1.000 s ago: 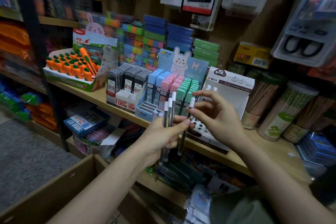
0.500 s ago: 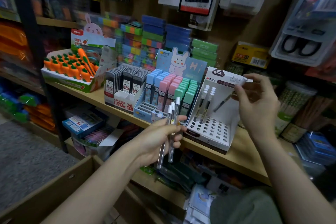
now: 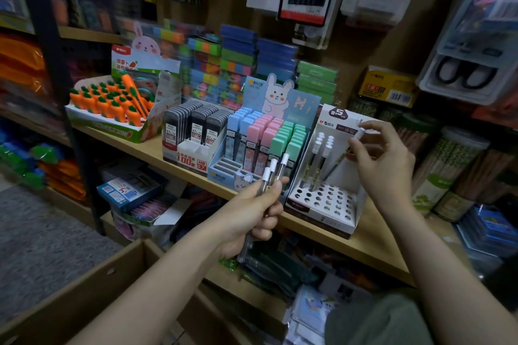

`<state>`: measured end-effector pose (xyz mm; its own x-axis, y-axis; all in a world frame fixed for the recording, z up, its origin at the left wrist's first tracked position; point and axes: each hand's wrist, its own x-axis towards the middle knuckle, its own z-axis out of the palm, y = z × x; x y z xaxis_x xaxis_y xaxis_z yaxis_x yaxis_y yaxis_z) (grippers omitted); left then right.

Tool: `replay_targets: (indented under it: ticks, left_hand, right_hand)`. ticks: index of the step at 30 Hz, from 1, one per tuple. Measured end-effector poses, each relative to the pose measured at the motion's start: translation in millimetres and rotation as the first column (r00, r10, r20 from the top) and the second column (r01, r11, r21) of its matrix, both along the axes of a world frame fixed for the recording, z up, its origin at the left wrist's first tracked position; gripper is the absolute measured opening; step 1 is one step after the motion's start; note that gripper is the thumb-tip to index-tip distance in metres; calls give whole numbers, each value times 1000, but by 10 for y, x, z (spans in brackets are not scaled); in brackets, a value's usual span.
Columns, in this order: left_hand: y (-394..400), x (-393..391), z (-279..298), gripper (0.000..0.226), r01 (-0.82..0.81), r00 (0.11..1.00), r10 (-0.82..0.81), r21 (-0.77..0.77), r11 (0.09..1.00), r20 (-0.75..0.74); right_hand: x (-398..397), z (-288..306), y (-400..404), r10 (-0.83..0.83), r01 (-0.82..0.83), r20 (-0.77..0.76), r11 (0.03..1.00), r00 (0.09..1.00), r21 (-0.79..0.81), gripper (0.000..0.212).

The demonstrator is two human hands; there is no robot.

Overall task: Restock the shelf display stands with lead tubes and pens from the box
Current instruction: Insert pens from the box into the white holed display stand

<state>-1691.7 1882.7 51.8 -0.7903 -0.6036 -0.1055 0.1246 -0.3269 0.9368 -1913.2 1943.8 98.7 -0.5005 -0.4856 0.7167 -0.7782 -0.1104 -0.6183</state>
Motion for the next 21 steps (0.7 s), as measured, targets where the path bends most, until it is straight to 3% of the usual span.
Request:
replay_targets:
  ticks: [3, 6, 10, 17, 21]
  left_hand:
    - [-25, 15, 33, 33, 71, 995, -59, 156, 985, -78]
    - [-41, 43, 56, 26, 118, 987, -95, 190, 975, -126]
    - [12, 20, 59, 36, 93, 990, -79, 117, 989, -118]
    - [25, 5, -8, 28, 0, 997, -6, -73, 997, -83]
    - [15, -5, -13, 29, -48, 993, 34, -128, 991, -110]
  right_hand:
    - [20, 11, -9, -20, 20, -9, 1000, 1000, 9, 32]
    - [34, 10, -20, -37, 38, -18, 999, 999, 9, 30]
    - [29, -2, -7, -40, 41, -24, 999, 999, 12, 31]
    - [29, 2, -16, -26, 27, -7, 999, 1000, 46, 30]
    - [79, -14, -95, -76, 86, -110, 992, 991, 88, 26]
